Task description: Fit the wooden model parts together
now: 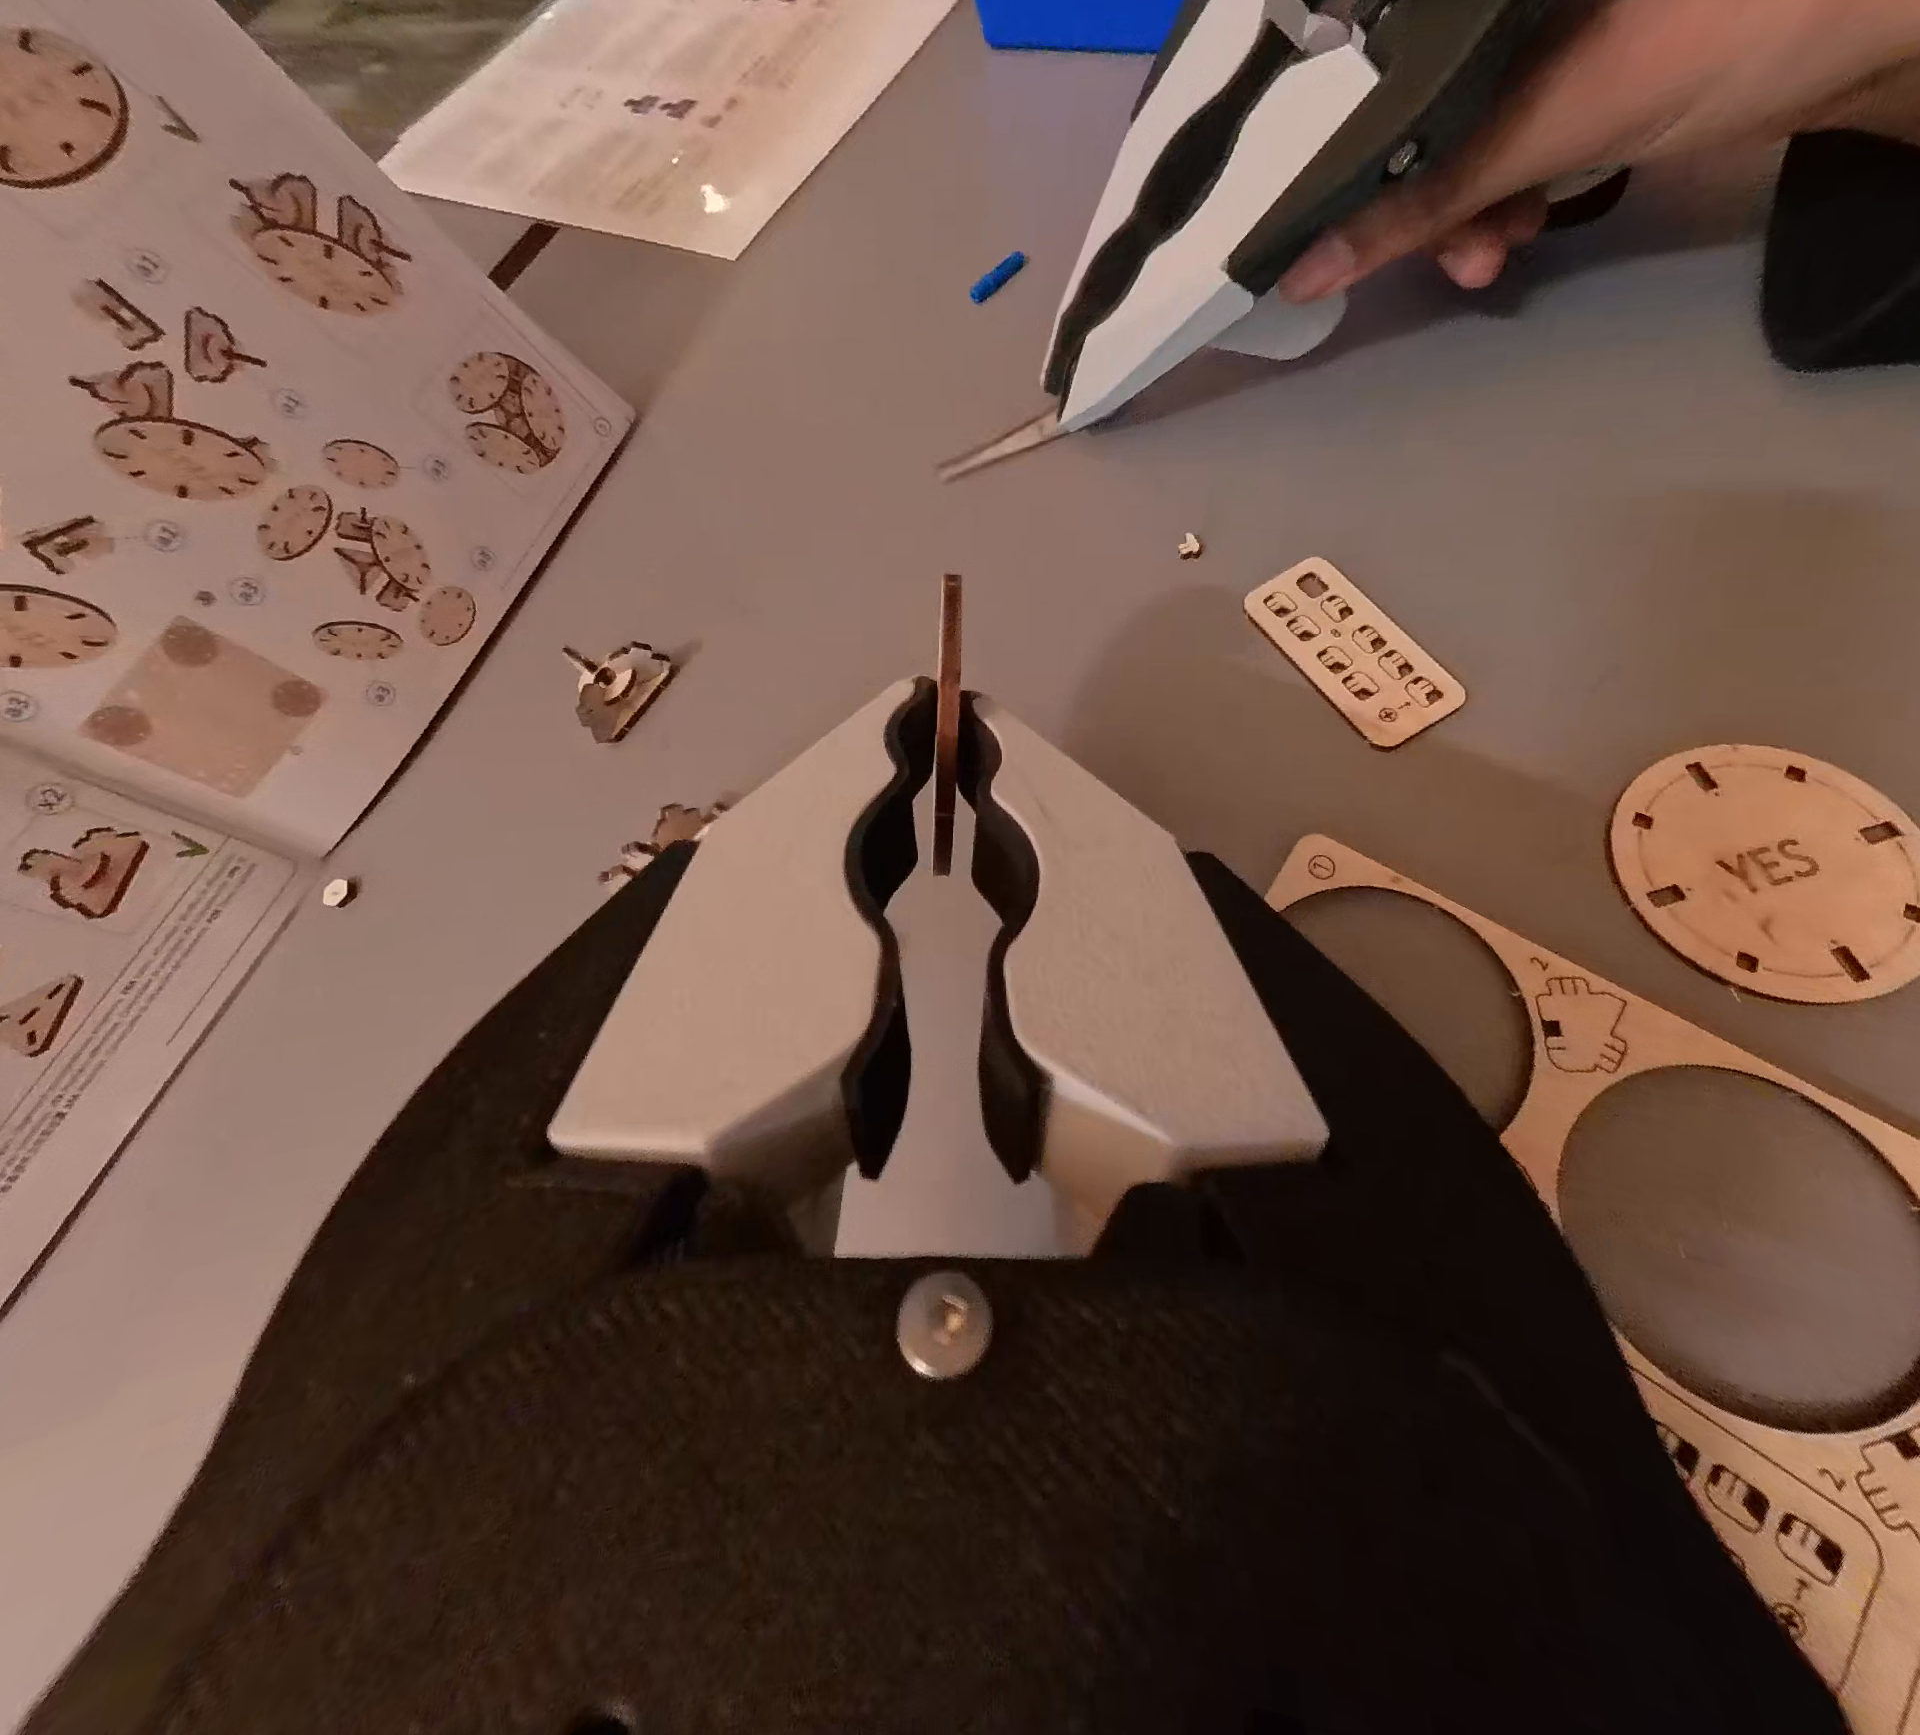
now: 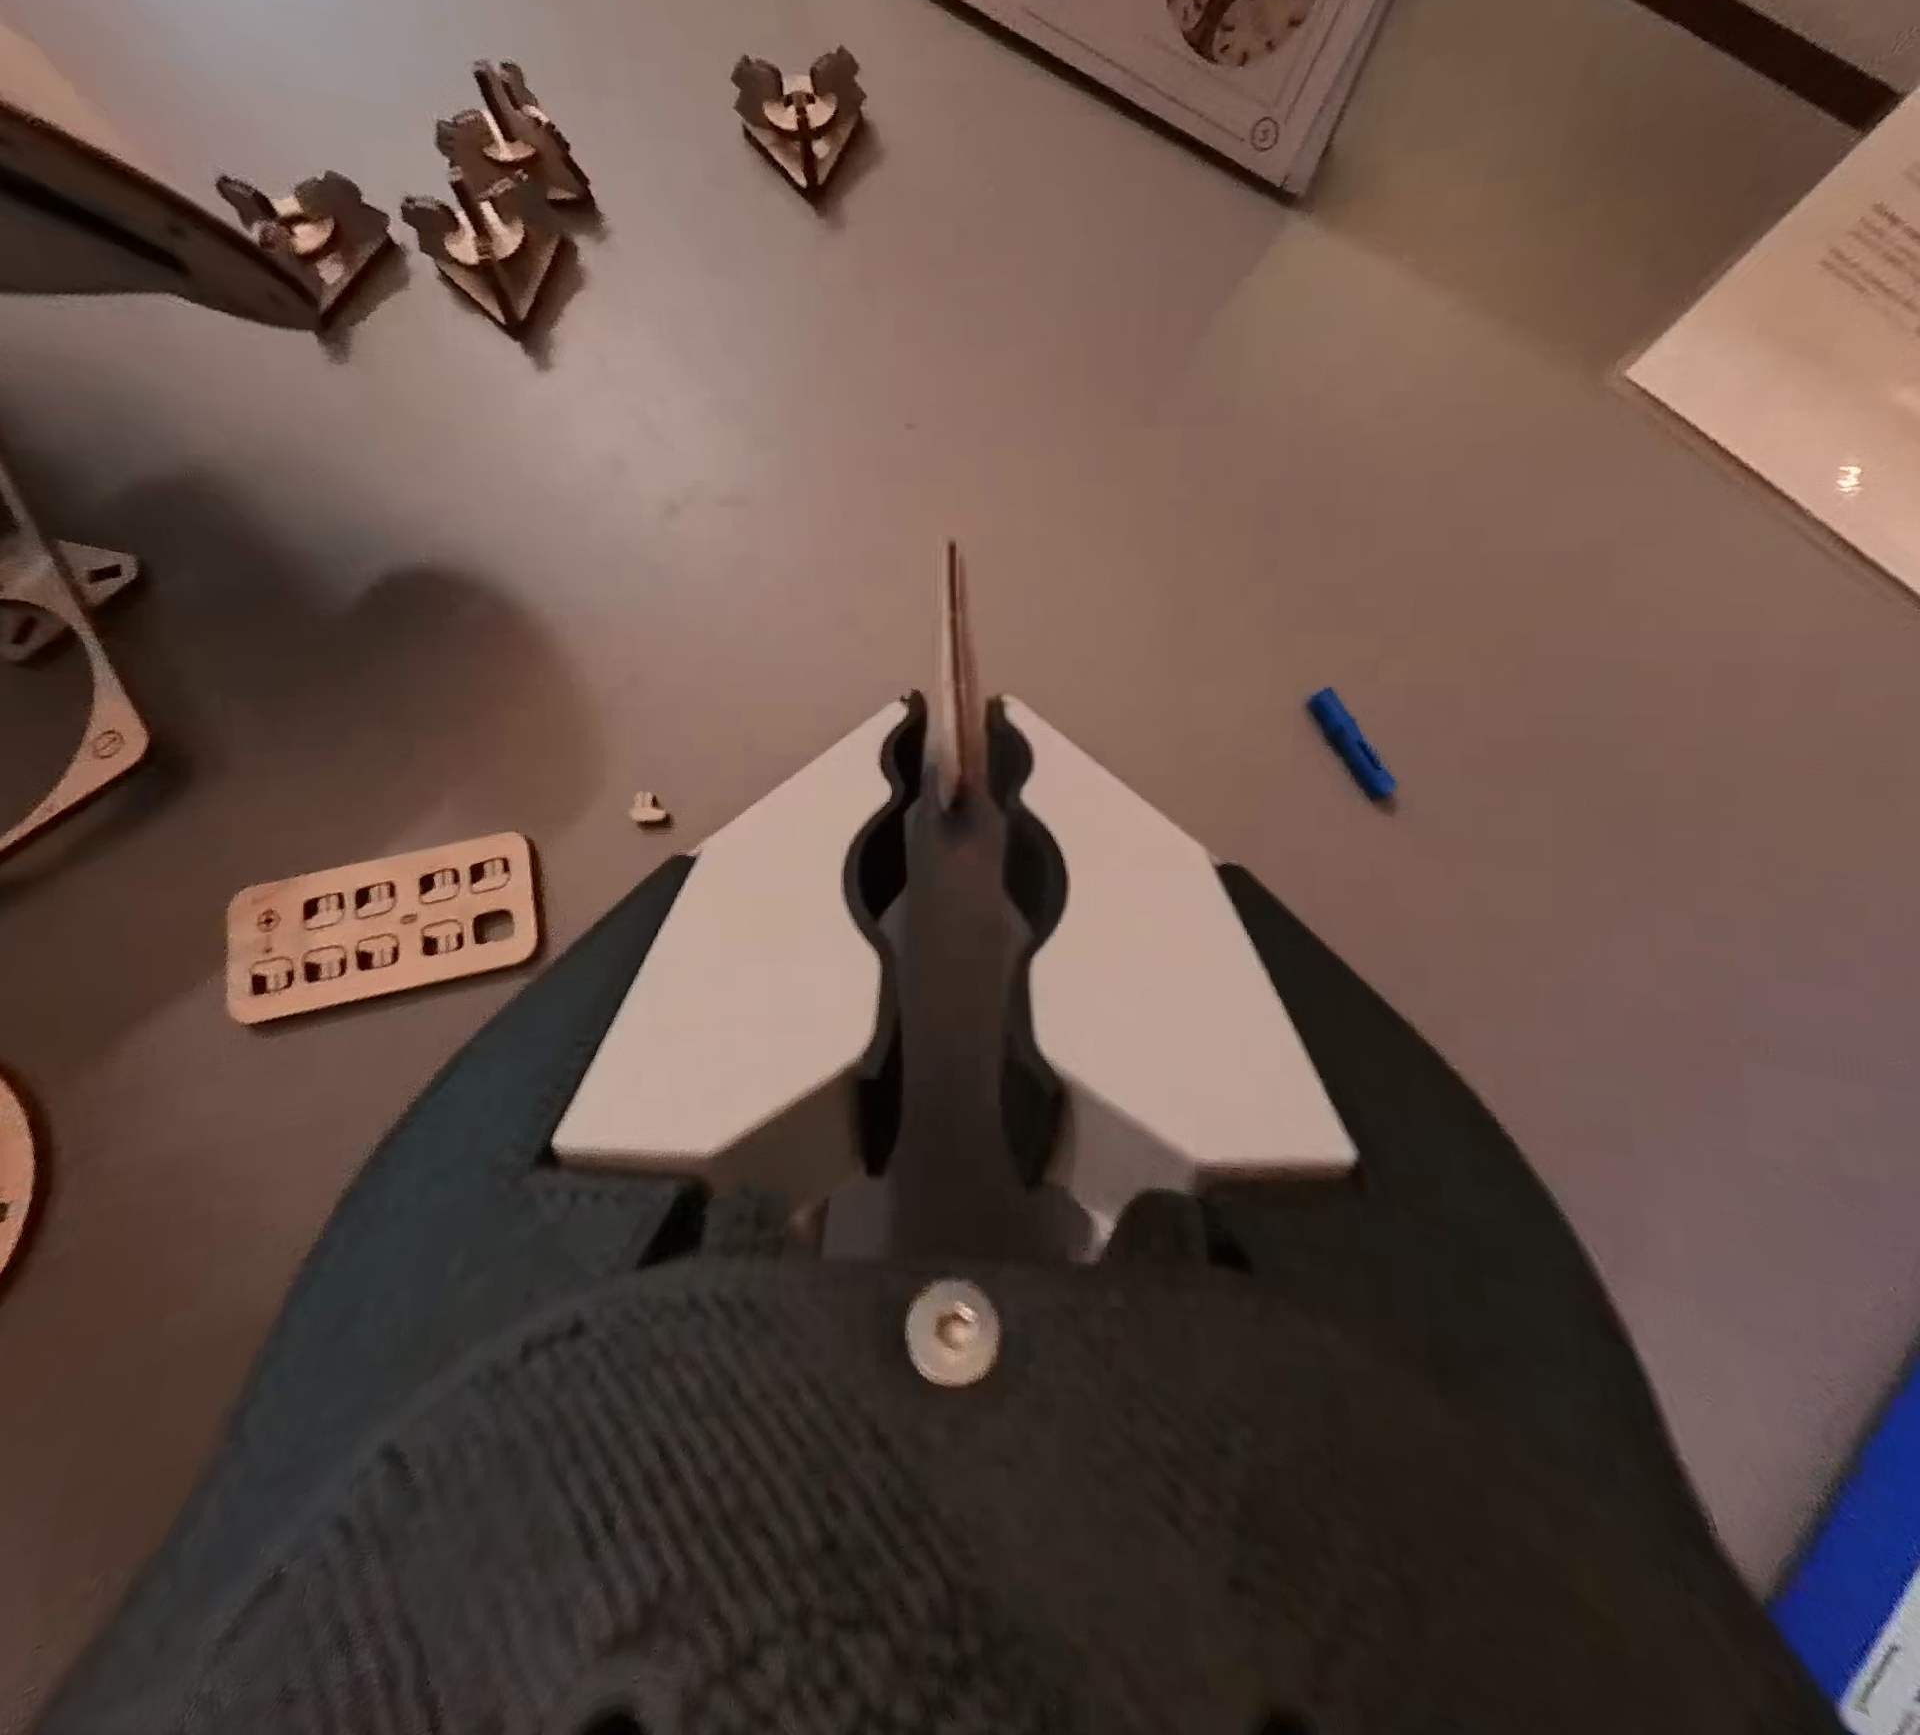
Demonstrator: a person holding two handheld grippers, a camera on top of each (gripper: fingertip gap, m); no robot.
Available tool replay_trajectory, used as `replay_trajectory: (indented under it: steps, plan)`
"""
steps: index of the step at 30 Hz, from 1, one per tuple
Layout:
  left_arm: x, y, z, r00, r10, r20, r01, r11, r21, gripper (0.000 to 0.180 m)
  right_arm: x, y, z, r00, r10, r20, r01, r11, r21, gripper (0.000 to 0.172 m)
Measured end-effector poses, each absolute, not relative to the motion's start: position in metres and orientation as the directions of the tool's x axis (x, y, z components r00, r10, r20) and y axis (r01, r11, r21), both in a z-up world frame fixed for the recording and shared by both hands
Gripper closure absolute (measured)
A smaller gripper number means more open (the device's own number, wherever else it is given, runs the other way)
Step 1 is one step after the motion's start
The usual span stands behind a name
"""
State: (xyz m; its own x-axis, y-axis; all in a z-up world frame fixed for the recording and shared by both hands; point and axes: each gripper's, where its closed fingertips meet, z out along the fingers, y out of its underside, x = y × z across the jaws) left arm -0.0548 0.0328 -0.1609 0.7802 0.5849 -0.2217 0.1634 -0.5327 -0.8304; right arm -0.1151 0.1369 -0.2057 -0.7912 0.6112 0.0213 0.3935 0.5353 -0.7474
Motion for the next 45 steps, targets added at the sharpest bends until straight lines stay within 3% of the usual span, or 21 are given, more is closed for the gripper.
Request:
replay_trajectory:
  steps: [5, 9, 13, 18, 22, 25, 30, 33, 36, 40, 42, 45]
  plan:
    - [-0.056, 0.030, -0.168, 0.790, 0.593, -0.157, 0.216, -0.509, -0.834, 0.180, -0.118, 0.132, -0.184, -0.794, 0.607, 0.035, 0.325, 0.472, -0.819, 0.150]
    - [-0.055, 0.033, -0.167, 0.799, 0.590, -0.117, 0.229, -0.478, -0.848, 0.179, -0.104, 0.113, -0.153, -0.852, 0.516, 0.090, 0.157, 0.416, -0.896, 0.148]
    - [-0.037, 0.051, -0.153, 0.859, 0.482, 0.174, 0.347, -0.296, -0.890, 0.180, -0.068, 0.080, -0.131, -0.929, 0.349, 0.122, -0.004, 0.320, -0.947, 0.141]
    - [-0.017, 0.063, -0.138, 0.851, 0.276, 0.447, 0.499, -0.163, -0.851, 0.180, -0.037, 0.058, -0.135, -0.979, 0.179, -0.100, 0.142, 0.239, -0.960, 0.135]
    - [-0.012, 0.062, -0.133, 0.861, 0.235, 0.450, 0.491, -0.157, -0.857, 0.180, -0.026, 0.056, -0.131, -0.960, 0.072, -0.269, 0.278, 0.187, -0.942, 0.147]
    - [-0.012, 0.062, -0.135, 0.857, 0.240, 0.456, 0.498, -0.160, -0.852, 0.180, -0.018, 0.056, -0.127, -0.953, 0.011, -0.304, 0.301, 0.173, -0.938, 0.169]
    - [-0.020, 0.059, -0.138, 0.836, 0.278, 0.472, 0.523, -0.150, -0.839, 0.161, -0.017, 0.055, -0.133, -0.952, 0.017, -0.305, 0.302, 0.212, -0.930, 0.172]
    - [-0.031, 0.050, -0.139, 0.826, 0.347, 0.443, 0.512, -0.136, -0.848, 0.145, -0.029, 0.059, -0.138, -0.972, 0.103, -0.213, 0.232, 0.240, -0.943, 0.171]
    - [-0.045, 0.037, -0.136, 0.801, 0.425, 0.422, 0.501, -0.088, -0.861, 0.142, -0.042, 0.064, -0.149, -0.979, 0.199, 0.046, 0.030, 0.362, -0.932, 0.171]
    - [-0.055, 0.026, -0.132, 0.773, 0.456, 0.440, 0.509, -0.033, -0.860, 0.143, -0.033, 0.063, -0.184, -0.912, 0.061, 0.405, -0.291, 0.598, -0.747, 0.170]
    - [-0.056, 0.024, -0.132, 0.767, 0.464, 0.442, 0.513, -0.030, -0.858, 0.142, -0.030, 0.061, -0.192, -0.879, 0.015, 0.477, -0.365, 0.623, -0.692, 0.167]
    - [-0.056, 0.025, -0.134, 0.771, 0.475, 0.423, 0.504, -0.051, -0.862, 0.143, -0.032, 0.065, -0.196, -0.902, 0.019, 0.431, -0.323, 0.634, -0.703, 0.153]
